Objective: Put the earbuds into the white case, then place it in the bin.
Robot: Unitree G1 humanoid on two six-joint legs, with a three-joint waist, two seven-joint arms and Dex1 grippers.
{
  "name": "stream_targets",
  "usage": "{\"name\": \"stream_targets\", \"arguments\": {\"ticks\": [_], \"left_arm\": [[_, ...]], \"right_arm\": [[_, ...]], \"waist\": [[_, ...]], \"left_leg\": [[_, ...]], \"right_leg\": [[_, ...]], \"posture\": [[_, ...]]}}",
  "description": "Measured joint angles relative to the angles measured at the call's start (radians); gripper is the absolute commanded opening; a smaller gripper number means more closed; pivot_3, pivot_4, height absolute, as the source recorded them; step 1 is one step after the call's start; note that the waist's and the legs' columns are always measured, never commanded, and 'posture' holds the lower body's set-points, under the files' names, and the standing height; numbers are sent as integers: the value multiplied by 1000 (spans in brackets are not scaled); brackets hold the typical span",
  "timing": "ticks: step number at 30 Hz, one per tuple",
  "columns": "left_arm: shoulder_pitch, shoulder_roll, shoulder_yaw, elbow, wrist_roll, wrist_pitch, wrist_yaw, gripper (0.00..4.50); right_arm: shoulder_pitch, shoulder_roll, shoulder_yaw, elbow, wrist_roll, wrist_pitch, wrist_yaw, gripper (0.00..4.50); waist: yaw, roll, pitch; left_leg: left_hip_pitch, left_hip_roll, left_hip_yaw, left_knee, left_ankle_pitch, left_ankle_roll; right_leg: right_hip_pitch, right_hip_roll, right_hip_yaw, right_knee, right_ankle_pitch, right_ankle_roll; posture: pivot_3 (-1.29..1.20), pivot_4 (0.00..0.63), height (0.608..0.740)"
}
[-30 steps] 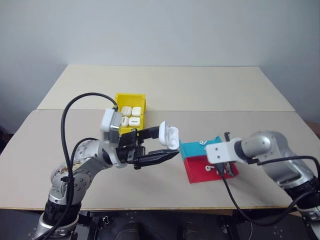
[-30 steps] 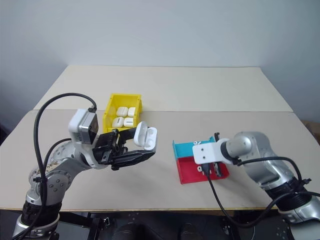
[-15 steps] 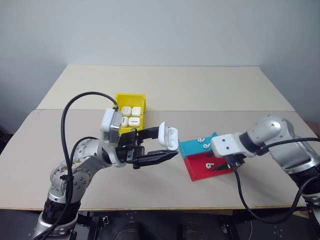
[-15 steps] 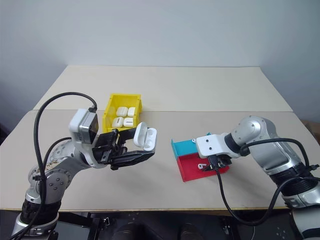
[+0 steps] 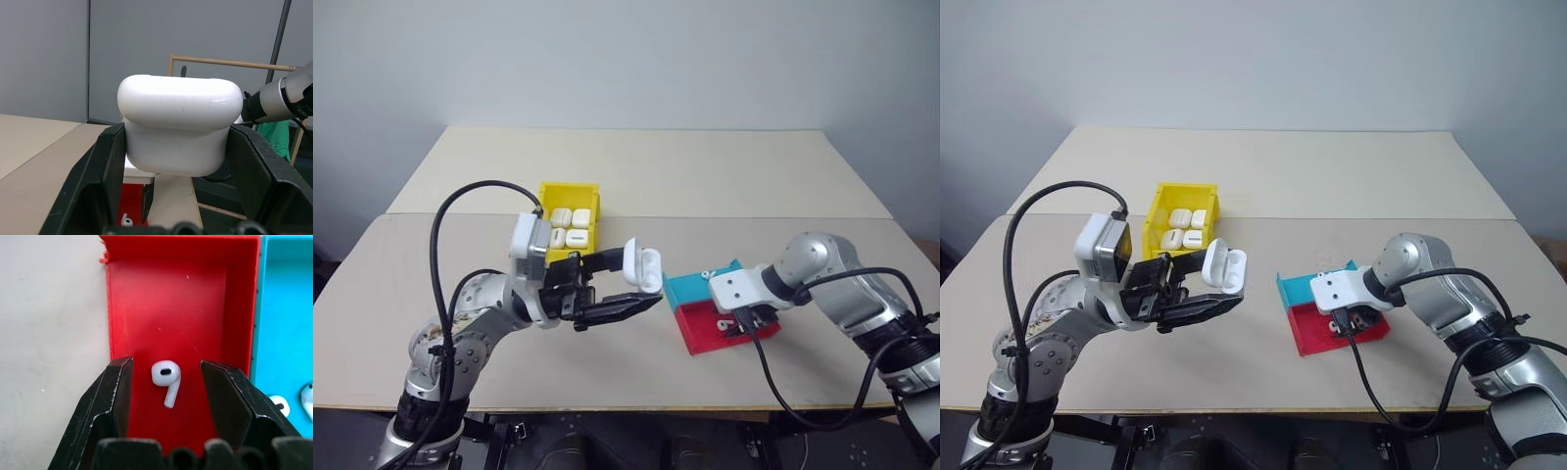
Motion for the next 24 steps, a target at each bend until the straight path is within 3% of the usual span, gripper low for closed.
{"name": "stream_targets", "arguments": {"ticks": [24], "left_arm": [[16, 11, 0, -24, -20, 0, 30, 2777]], "right_arm": [[0, 25, 17, 66, -51, -64, -16, 2642]], "waist": [[0, 0, 0]], "left_leg": [[0, 0, 0, 0, 0, 0]], "right_leg": [[0, 0, 0, 0, 0, 0]], "posture": [[0, 150, 740]]}}
